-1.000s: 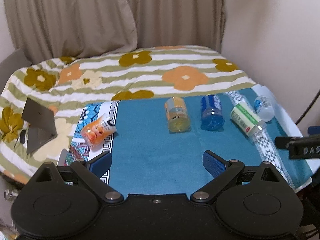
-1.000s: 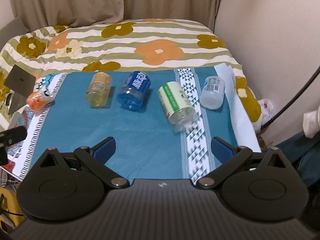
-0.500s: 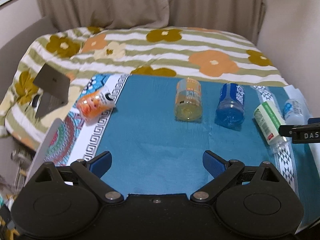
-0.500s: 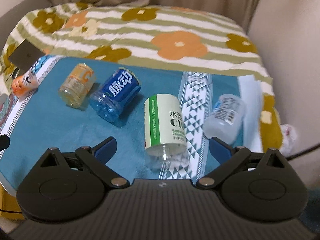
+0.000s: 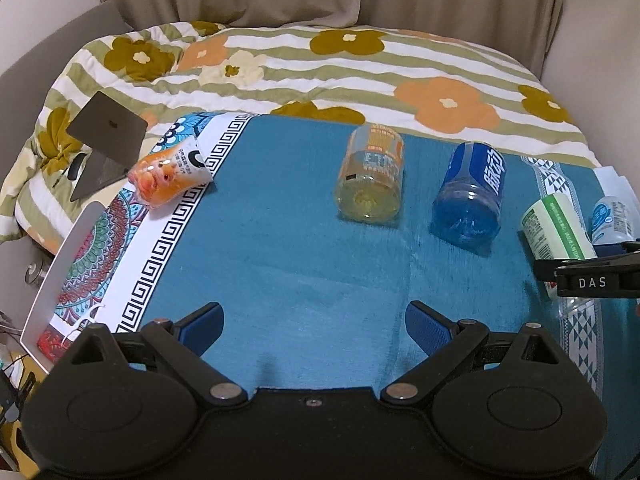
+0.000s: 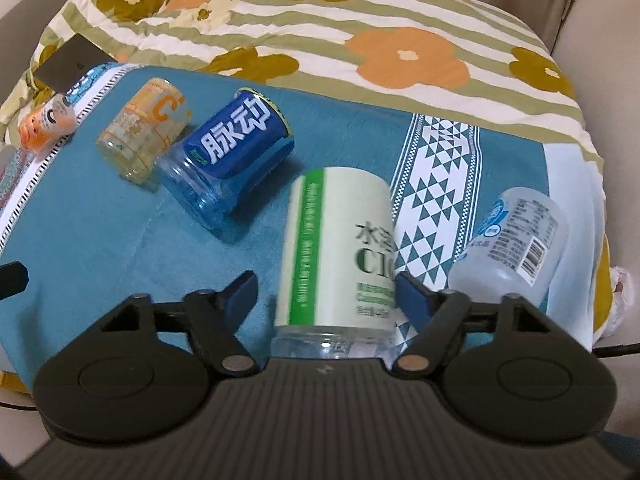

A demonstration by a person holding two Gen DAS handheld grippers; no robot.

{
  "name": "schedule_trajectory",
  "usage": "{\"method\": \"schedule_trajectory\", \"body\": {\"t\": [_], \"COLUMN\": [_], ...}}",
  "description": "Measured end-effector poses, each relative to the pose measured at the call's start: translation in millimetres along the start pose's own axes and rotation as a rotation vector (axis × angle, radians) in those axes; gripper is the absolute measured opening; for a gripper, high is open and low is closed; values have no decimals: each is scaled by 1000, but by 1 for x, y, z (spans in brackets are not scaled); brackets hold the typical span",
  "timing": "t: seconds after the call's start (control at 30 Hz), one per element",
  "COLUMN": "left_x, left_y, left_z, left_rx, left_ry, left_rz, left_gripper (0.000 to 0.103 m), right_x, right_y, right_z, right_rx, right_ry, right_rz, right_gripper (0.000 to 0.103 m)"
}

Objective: Flip cup upright

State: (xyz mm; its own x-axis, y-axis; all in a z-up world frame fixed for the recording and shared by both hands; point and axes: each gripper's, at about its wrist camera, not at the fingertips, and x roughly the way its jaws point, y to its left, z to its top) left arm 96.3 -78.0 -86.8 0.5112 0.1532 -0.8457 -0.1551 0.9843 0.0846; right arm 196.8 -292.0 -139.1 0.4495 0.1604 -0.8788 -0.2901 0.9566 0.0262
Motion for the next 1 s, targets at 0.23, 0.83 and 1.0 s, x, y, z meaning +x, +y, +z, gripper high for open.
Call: {"method": "schedule_trajectory", "body": {"t": [0.23,0.83,1.0], "left_x": [-3,-33,-33], "left_y": [0,50,73], "left_z": [0,-9,-14], "left_rx": [-1,181,230], "left_ry": [-8,-91,-104], "left_rz": [-9,-102,-140], "left_gripper": [100,100,100], "right_x": [1,-66,-70], "right_y": [-1,66,101], "right_z": [-2,-24,-37], "right_rx": [-7,146,205], "right_ry": [2,-58,-51], "right_rz": [2,-59,-61], "right_gripper": [77,77,77]}}
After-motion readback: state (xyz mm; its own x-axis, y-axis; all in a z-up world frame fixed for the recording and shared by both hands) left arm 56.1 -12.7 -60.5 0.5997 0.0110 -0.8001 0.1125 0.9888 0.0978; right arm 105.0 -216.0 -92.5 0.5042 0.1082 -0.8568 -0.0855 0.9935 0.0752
